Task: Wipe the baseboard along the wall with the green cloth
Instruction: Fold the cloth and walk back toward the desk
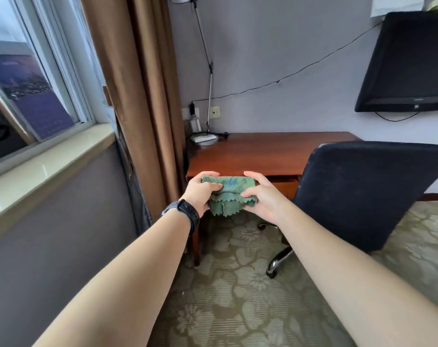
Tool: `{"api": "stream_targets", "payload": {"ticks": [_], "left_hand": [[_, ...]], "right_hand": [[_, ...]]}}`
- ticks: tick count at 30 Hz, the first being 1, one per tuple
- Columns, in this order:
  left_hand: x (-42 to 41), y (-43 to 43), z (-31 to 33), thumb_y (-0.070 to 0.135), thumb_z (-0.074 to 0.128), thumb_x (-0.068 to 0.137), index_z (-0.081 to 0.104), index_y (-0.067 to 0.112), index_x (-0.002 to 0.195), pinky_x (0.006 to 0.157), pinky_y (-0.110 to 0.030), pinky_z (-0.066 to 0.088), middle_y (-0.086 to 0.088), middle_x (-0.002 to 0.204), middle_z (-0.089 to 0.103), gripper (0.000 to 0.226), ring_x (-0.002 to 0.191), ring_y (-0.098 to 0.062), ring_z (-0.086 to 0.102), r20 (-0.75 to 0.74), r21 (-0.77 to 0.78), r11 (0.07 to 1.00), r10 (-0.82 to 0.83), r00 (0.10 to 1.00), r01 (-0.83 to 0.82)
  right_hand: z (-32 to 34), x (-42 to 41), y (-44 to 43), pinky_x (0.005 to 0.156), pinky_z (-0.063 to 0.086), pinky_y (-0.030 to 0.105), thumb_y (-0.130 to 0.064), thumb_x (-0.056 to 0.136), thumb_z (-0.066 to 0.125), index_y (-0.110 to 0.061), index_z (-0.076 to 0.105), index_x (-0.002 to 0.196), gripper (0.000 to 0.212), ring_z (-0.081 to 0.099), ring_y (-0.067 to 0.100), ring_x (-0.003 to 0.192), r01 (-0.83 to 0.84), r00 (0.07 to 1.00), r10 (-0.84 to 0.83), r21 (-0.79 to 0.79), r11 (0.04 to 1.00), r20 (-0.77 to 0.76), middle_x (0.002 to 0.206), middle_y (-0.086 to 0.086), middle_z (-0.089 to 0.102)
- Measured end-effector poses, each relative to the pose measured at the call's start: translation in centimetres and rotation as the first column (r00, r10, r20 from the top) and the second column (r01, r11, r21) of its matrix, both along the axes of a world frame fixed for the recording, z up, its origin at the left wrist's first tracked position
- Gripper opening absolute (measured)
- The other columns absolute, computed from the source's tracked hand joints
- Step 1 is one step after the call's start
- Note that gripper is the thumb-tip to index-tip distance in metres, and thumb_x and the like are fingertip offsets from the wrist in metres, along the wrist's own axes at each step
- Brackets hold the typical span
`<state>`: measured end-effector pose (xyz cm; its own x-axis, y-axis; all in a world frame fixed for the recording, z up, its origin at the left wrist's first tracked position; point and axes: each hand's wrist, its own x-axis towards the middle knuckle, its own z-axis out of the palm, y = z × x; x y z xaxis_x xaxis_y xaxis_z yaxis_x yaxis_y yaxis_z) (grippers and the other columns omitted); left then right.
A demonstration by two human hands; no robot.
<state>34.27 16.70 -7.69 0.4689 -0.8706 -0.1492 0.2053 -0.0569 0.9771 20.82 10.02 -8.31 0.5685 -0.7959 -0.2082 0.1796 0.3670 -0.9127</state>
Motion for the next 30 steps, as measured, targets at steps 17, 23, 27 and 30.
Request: {"api": "stream_targets", "payload": {"ticks": [17, 23, 27, 30], "left_hand": [[13.6, -31.2, -4.5, -0.008, 0.062, 0.082, 0.055, 0.017, 0.086, 0.074, -0.041, 0.053, -0.010, 0.086, 0.061, 0.027, 0.074, -0.025, 0.062, -0.092, 0.018, 1.000, -0.015, 0.996, 0.017], [20.3, -41.4, -5.9, -0.018, 0.056, 0.080, 0.046, 0.013, 0.107, 0.064, -0.033, 0.052, -0.009, 0.091, 0.057, 0.043, 0.076, -0.022, 0.060, -0.097, 0.115, 0.985, -0.115, 0.989, 0.126], [23.2, -45.7, -8.3, -0.023, 0.045, 0.081, 0.044, 0.012, 0.106, 0.067, -0.033, 0.049, -0.009, 0.087, 0.053, 0.043, 0.074, -0.021, 0.056, -0.066, 0.193, 0.977, -0.079, 0.995, 0.090], [24.7, -48.3, -11.2, -0.024, 0.043, 0.079, 0.049, 0.015, 0.093, 0.066, -0.034, 0.049, -0.010, 0.082, 0.053, 0.042, 0.071, -0.022, 0.055, -0.047, 0.227, 0.973, -0.023, 0.999, 0.033]], "right_hand": [[-4.6, 13.5, -31.9, 0.076, 0.053, 0.038, 0.004, 0.087, 0.056, -0.013, 0.053, 0.107, 0.026, 0.061, 0.028, 0.090, 0.025, 0.984, -0.041, -0.094, 0.995, -0.176, 0.103, 0.016, 0.058], [-6.9, 20.2, -42.4, 0.082, 0.049, 0.039, -0.011, 0.089, 0.059, -0.013, 0.055, 0.103, 0.015, 0.059, 0.027, 0.092, 0.037, 0.976, -0.042, -0.028, 0.999, -0.213, 0.104, 0.014, 0.058], [-9.0, 23.2, -46.6, 0.086, 0.050, 0.040, 0.007, 0.081, 0.063, -0.010, 0.049, 0.118, 0.043, 0.059, 0.029, 0.098, -0.027, 0.967, 0.027, 0.004, 1.000, -0.254, 0.105, 0.014, 0.057], [-11.3, 24.8, -49.2, 0.090, 0.050, 0.042, 0.015, 0.076, 0.061, -0.013, 0.048, 0.119, 0.052, 0.057, 0.033, 0.104, -0.095, 0.935, 0.091, 0.003, 0.995, -0.342, 0.113, 0.017, 0.055]]}}
